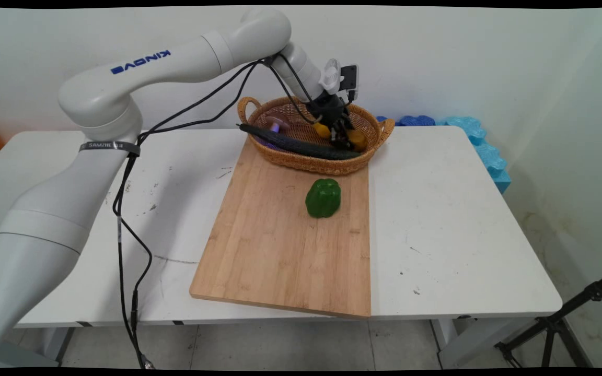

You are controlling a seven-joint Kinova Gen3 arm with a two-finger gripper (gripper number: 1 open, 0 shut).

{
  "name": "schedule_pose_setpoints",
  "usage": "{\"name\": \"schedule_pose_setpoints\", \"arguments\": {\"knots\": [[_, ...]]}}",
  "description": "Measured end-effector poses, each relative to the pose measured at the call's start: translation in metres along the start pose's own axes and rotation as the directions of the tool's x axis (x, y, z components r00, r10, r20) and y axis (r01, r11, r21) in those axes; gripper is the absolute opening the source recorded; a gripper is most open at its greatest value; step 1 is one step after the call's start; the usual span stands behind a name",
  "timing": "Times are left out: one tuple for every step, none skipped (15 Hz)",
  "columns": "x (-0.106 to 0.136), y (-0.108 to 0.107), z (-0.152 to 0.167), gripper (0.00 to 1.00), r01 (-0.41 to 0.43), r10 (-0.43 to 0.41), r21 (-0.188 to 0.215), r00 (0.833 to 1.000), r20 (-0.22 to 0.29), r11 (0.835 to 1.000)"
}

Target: Place the picked object on the cutting board

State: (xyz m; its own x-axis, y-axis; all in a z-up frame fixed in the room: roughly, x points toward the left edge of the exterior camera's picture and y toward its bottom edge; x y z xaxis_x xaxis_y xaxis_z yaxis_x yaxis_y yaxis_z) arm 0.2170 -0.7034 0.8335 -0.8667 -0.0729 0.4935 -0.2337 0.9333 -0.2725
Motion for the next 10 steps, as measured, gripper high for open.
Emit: {"name": "schedule_pose_setpoints", "arguments": {"knots": [[0.000,0.000,0.000,0.00,0.002,-0.002,0.000,1.000,0.001,1.000],[0.000,0.001,0.001,0.00,0.003,-0.003,0.000,1.000,0.001,1.000],[0.001,0.002,0.001,0.00,0.004,-0.004,0.000,1.000,0.002,1.000],[0.001,0.003,0.000,0.00,0.005,-0.005,-0.001,1.000,0.002,1.000],[0.002,0.004,0.000,0.00,0.006,-0.006,-0.001,1.000,0.001,1.000],[0.003,0.004,-0.001,0.00,0.007,-0.007,-0.001,1.000,0.000,1.000],[0.004,0.005,-0.003,0.00,0.009,-0.009,0.000,1.000,-0.002,1.000],[0.006,0.006,-0.005,0.00,0.012,-0.012,0.002,1.000,-0.005,1.000],[0.007,0.007,-0.008,0.00,0.019,-0.019,0.005,1.000,-0.008,1.000],[0.008,0.009,-0.012,0.00,0.025,-0.025,0.008,1.000,-0.011,1.000]]}}
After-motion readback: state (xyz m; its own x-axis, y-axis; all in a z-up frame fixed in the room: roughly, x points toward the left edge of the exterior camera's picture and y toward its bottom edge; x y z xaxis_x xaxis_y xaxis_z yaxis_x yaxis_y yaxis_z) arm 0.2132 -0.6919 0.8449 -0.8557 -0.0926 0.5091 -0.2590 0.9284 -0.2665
